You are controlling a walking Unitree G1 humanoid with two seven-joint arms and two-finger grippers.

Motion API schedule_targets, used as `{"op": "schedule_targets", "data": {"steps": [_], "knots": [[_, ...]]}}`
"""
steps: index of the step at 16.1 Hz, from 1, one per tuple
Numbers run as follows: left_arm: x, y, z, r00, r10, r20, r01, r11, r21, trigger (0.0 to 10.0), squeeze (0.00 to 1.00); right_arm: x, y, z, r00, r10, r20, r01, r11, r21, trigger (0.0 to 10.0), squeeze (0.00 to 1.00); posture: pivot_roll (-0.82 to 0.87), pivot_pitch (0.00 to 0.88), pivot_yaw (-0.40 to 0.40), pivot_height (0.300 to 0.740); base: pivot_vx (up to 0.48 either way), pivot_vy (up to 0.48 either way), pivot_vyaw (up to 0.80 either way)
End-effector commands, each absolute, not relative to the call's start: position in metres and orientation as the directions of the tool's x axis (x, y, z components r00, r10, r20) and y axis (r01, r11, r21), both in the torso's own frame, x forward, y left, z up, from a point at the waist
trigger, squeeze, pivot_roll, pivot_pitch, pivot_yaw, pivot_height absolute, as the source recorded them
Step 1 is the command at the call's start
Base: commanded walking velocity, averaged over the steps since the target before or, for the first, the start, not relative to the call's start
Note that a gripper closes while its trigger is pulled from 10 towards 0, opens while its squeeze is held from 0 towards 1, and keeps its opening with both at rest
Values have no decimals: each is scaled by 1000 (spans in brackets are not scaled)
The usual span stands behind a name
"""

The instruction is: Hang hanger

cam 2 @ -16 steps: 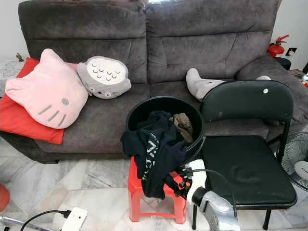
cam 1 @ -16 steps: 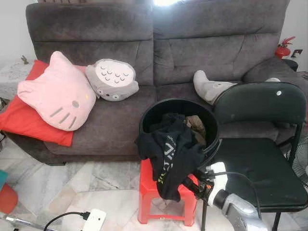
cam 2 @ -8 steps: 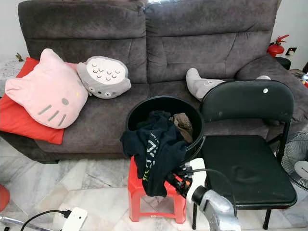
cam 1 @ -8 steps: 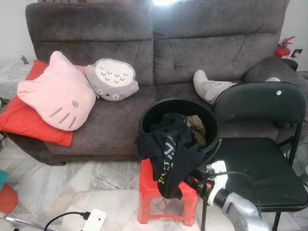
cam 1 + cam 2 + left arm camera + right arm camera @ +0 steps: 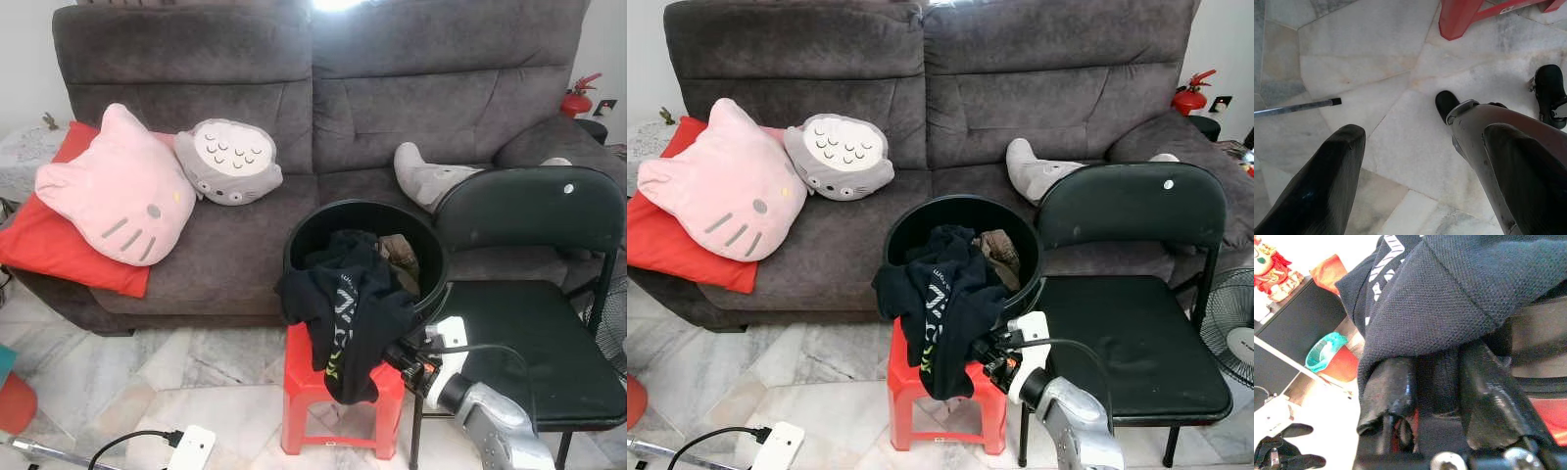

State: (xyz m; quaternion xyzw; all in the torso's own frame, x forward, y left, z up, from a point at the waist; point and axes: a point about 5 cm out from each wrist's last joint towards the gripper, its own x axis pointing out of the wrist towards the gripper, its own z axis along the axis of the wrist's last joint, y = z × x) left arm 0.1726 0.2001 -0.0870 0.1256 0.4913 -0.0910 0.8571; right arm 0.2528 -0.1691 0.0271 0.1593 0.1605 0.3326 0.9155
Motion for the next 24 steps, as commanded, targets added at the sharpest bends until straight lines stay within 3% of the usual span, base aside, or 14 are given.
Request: {"op": "schedule_targets", "data": {"steps": [1,6,15,24], "knots": [[172,205,-87,490,-22,-872,294,945,142,10000,0,251,-168,28,722,667,-185,-566,723,396,0,0,-37,0,59,740,0,0,0],[172,205,-87,487,-21,-873,297,944,143,10000,0,256,-172,38,760,632,-150,-548,748,375,0,0,-39,0,60,740,0,0,0],[173,204,-86,481,-30,-876,309,941,138,10000,0,292,-166,144,813,542,213,-582,741,333,0,0,-46,0,60,740,0,0,0],[173,204,-87,481,-33,-876,310,941,134,10000,0,294,-155,146,796,585,153,-600,733,321,0,0,-45,0,57,740,0,0,0]]}}
